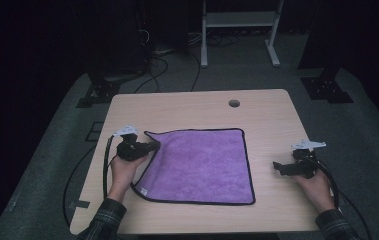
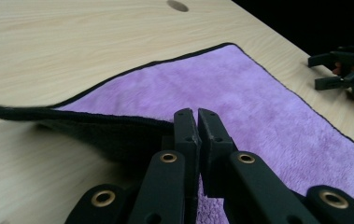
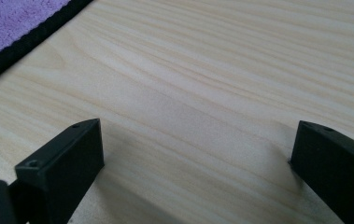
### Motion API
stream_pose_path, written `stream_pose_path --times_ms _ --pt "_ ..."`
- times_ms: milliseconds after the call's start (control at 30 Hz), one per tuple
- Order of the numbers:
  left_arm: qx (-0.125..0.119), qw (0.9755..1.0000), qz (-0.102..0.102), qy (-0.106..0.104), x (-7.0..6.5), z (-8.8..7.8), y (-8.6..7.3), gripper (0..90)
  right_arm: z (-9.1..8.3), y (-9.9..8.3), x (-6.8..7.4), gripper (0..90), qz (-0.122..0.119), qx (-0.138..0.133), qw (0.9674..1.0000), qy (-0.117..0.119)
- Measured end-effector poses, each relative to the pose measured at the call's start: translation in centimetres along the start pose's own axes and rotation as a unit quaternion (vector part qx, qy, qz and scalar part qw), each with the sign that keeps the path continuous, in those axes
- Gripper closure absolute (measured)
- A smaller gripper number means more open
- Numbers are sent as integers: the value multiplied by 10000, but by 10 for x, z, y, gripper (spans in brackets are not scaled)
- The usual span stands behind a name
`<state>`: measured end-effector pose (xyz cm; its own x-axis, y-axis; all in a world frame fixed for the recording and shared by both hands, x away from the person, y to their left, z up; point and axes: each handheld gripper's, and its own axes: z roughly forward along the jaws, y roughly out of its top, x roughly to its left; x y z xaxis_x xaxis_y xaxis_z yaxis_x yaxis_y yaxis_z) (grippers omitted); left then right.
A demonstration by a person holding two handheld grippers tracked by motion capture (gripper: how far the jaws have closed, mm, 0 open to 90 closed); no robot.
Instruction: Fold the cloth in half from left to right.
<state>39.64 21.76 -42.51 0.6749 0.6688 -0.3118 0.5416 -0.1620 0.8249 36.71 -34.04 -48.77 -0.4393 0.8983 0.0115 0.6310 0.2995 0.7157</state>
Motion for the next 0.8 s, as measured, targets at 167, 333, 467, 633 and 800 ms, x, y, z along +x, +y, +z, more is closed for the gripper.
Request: stream_pose_path --times_ms 167,333,467,633,800 --pt "36 9998 76 -153 -9 14 7 869 0 0 0 17 -7 -3 10000 2" --pt "71 9994 169 -306 -18 27 13 868 0 0 0 17 -47 6 10000 42" --pt "123 9987 207 -445 -25 38 16 868 0 0 0 17 -53 3 10000 48" --pt "174 9979 286 -559 -33 50 19 868 0 0 1 13 -46 9 10000 44" --pt "294 9963 387 -706 -45 67 22 868 1 0 1 11 -19 16 10000 30"
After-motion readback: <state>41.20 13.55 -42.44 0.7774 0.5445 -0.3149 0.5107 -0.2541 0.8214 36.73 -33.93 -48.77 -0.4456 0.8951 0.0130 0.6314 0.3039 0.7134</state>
